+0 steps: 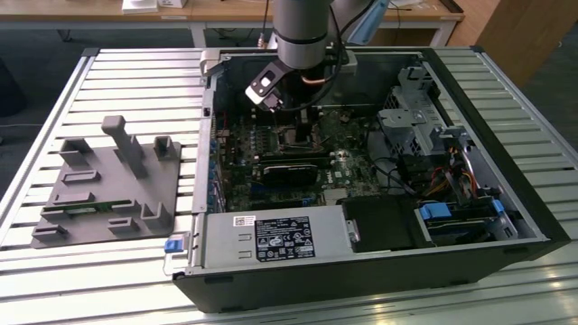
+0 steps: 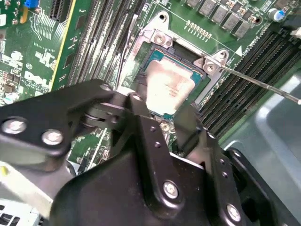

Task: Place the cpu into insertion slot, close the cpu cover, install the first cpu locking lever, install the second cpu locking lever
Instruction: 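Place the cpu into insertion slot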

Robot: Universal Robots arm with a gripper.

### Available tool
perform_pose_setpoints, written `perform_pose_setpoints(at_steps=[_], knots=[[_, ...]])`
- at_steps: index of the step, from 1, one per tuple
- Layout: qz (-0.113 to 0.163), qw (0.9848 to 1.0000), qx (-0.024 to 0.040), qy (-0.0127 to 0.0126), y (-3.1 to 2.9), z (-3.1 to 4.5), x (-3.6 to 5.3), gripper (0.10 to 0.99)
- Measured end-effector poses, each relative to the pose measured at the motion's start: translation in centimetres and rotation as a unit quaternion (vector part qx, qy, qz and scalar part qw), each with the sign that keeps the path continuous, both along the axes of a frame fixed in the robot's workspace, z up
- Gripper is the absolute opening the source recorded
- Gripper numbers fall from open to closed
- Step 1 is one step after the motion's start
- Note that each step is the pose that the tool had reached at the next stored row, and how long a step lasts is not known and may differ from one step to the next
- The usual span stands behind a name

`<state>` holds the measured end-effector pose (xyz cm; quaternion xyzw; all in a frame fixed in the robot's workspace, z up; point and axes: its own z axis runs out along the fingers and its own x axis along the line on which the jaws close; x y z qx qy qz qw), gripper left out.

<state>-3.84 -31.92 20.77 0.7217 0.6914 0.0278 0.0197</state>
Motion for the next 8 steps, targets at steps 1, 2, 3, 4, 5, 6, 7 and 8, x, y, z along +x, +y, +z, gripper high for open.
perform_pose_setpoints(at_steps=[1, 2, 3, 4, 5, 6, 7, 8], knots=[[0.0, 1.0, 0.002, 0.0001, -0.08, 0.0, 0.0, 0.478], [0.0, 1.0, 0.0033, 0.0003, -0.15, 0.0, 0.01, 0.42], [0.0, 1.0, 0.0046, 0.0006, -0.21, 0.0, 0.02, 0.361], [0.0, 1.0, 0.0053, 0.0012, -0.24, 0.0, 0.05, 0.361], [0.0, 1.0, 0.0059, 0.0021, -0.26, 0.0, 0.1, 0.302], [0.0, 1.0, 0.0062, 0.0032, -0.26, 0.0, 0.17, 0.302], [0.0, 1.0, 0.0062, 0.0045, -0.27, 0.01, 0.24, 0.243], [0.0, 1.0, 0.0062, 0.0054, -0.28, 0.01, 0.3, 0.184]])
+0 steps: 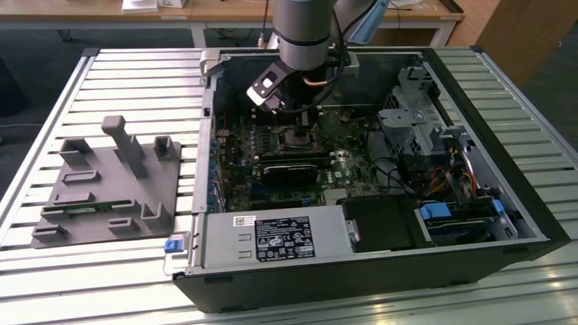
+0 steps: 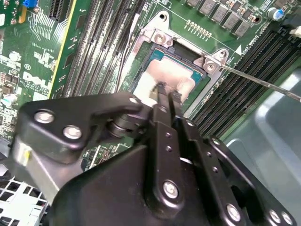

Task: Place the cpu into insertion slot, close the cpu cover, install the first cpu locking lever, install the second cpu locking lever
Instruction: 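Place the cpu into insertion slot, then close the cpu cover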

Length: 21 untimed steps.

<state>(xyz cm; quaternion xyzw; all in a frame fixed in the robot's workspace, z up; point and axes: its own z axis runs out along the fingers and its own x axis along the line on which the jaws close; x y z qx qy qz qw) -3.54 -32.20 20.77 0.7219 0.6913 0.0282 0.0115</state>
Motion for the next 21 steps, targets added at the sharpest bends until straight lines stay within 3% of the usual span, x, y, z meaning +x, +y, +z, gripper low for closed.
perform_pose_setpoints(at_steps=[3, 21], knots=[[0.0, 1.0, 0.0, 0.0015, 0.0, 0.08, 0.06, 0.106], [0.0, 1.0, 0.0001, 0.0016, 0.0, 1.64, 0.07, 0.106]])
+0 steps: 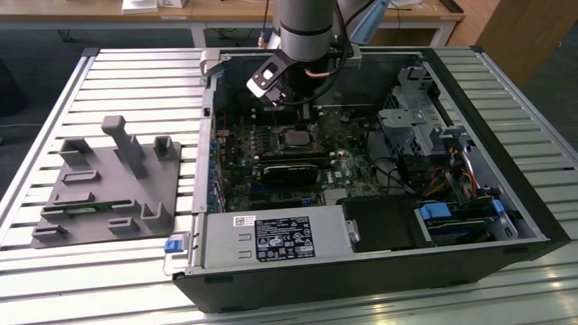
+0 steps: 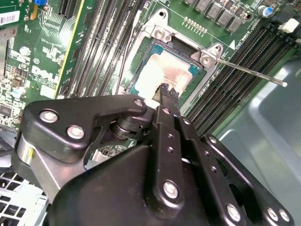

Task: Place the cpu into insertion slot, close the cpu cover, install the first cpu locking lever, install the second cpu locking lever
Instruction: 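Close the cpu cover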

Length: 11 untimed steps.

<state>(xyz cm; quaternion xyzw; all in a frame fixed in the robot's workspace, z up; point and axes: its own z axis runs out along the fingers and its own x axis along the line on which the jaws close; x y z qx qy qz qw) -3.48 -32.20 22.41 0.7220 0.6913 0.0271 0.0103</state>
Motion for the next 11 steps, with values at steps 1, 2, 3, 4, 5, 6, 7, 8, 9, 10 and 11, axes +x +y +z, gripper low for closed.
perform_pose_setpoints(at_steps=[1, 2, 3, 4, 5, 6, 7, 8, 9, 10, 11], knots=[[0.0, 1.0, 0.0, 0.0, 0.0, 0.2, 0.0, 0.106], [0.0, 1.0, 0.0001, 0.0, 0.0, 0.41, 0.0, 0.106], [0.0, 1.0, 0.0001, 0.0, 0.0, 0.64, 0.0, 0.106], [0.0, 1.0, 0.0, 0.0001, 0.0, 0.93, 0.0, 0.106], [0.0, 1.0, 0.0, 0.0001, 0.0, 1.22, 0.0, 0.106], [0.0, 1.0, 0.0, 0.0002, 0.0, 1.52, 0.0, 0.106], [0.0, 1.0, 0.0, 0.0002, 0.0, 1.78, 0.0, 0.106], [0.0, 1.0, 0.0001, 0.0002, 0.0, 2.07, 0.0, 0.106], [0.0, 1.0, 0.0, 0.0003, 0.0, 2.38, 0.0, 0.106], [0.0, 1.0, 0.0, 0.0004, 0.0, 2.69, 0.0, 0.106], [0.0, 1.0, 0.0, 0.0005, 0.0, 3.04, 0.0, 0.106]])
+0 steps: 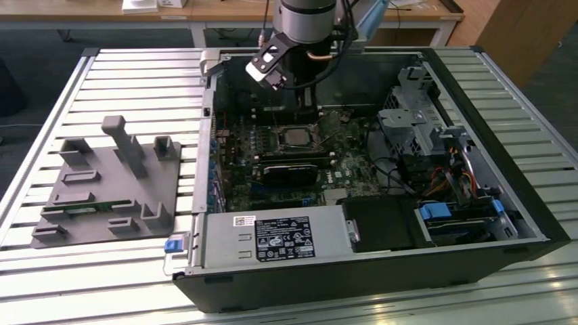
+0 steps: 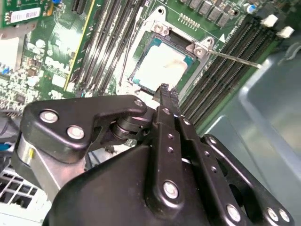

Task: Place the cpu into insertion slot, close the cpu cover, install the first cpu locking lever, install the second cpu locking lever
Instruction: 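Close the cpu cover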

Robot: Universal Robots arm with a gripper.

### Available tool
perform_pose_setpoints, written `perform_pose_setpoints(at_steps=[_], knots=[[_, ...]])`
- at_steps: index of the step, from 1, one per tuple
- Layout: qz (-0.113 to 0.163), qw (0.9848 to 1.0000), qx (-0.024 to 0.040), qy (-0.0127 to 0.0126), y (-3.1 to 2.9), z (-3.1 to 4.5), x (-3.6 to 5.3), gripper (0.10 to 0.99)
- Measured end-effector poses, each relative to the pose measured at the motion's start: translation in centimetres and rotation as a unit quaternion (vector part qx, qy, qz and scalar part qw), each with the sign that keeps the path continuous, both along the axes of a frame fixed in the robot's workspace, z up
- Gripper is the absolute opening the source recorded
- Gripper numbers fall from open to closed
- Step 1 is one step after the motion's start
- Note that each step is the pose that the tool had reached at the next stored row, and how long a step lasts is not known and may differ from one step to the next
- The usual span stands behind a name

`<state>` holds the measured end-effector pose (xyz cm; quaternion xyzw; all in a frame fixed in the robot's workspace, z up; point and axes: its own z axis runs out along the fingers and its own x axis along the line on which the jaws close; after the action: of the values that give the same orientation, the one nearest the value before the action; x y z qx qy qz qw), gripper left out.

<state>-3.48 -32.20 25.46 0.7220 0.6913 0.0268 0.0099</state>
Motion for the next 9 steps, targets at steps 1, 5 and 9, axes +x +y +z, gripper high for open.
perform_pose_setpoints(at_steps=[1, 5, 9], knots=[[0.0, 1.0, 0.0, 0.0001, 0.0, 0.34, 0.0, 0.106], [0.0, 1.0, 0.0003, 0.0003, -0.04, 1.23, 0.0, 0.106], [0.0, 1.0, 0.0003, 0.0003, -0.72, 1.23, 0.0, 0.106]])
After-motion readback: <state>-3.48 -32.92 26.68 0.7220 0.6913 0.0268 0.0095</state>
